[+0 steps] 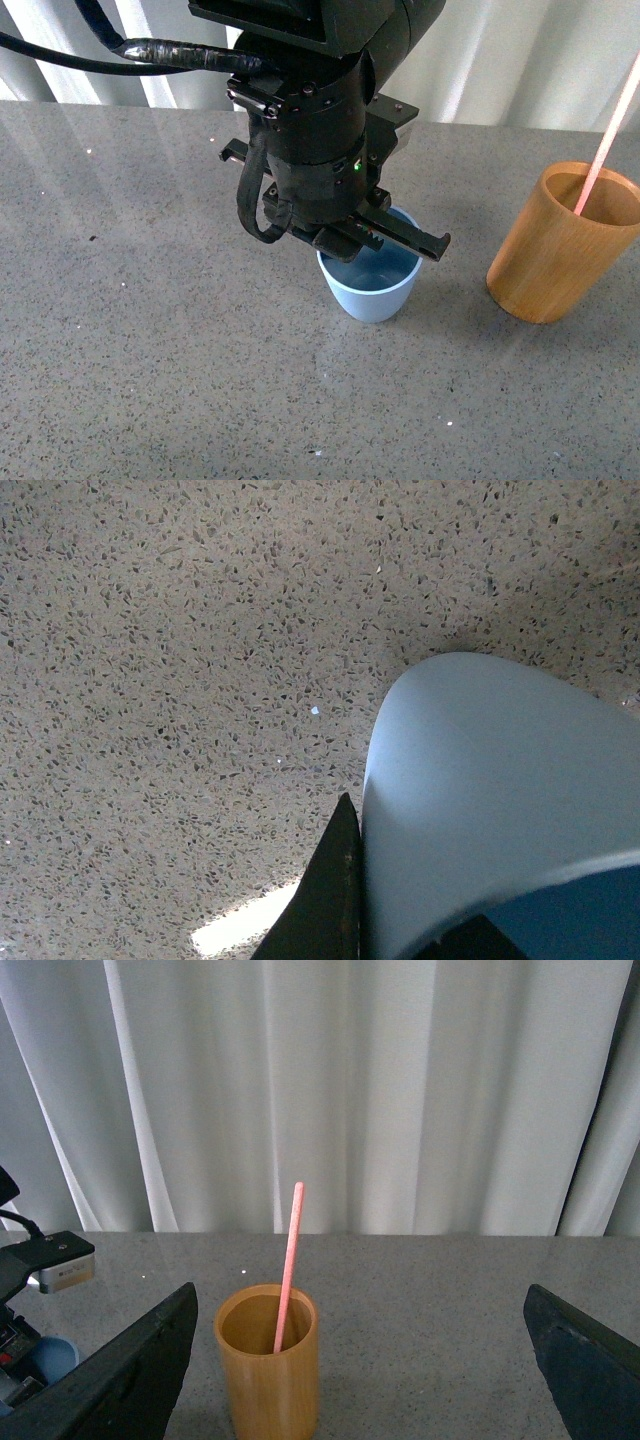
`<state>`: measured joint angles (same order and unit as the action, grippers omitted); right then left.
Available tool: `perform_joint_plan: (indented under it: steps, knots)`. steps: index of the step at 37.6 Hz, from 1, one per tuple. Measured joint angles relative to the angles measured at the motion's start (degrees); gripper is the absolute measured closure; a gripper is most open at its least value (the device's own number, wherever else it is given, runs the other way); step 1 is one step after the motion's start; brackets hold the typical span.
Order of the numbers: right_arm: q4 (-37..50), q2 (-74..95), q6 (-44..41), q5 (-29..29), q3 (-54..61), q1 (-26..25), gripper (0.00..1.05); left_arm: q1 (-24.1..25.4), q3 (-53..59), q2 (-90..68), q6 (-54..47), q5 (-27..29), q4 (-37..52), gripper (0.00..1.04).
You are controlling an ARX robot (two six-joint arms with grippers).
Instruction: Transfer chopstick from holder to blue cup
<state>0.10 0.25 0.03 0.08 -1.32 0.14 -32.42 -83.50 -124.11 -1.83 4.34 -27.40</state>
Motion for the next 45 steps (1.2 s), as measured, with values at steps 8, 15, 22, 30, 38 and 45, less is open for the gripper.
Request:
perform_joint_plan:
  steps: [8,15,22,30,38,45]
  knots:
    - [0.0,0.0,0.0,0.0,0.0,0.0,0.1,0.8,-1.8,0.1,0.8,-1.2,0.4,0.7]
    - [0.0,0.0,0.0,0.0,0.0,0.0,0.1,2.0,-2.2,1.7,0.9,-1.6,-0.4,0.43]
    - [0.0,0.0,0.0,0.0,0.0,0.0,0.1,4.8,-0.3,7.4,1.0,-1.4,0.7,0.09]
    - [0.0,0.0,0.0,0.0,0.0,0.0,0.1,10.2,13.2,23.7,2.7,2.9,22.8,0.07]
    - [0.0,0.0,0.0,0.0,0.0,0.0,0.1,17.6,33.3,43.1,7.2,10.2,52.3,0.07]
    - [0.0,0.0,0.0,0.0,0.0,0.0,0.1,22.7,46.0,53.4,13.6,11.5,51.9,0.07]
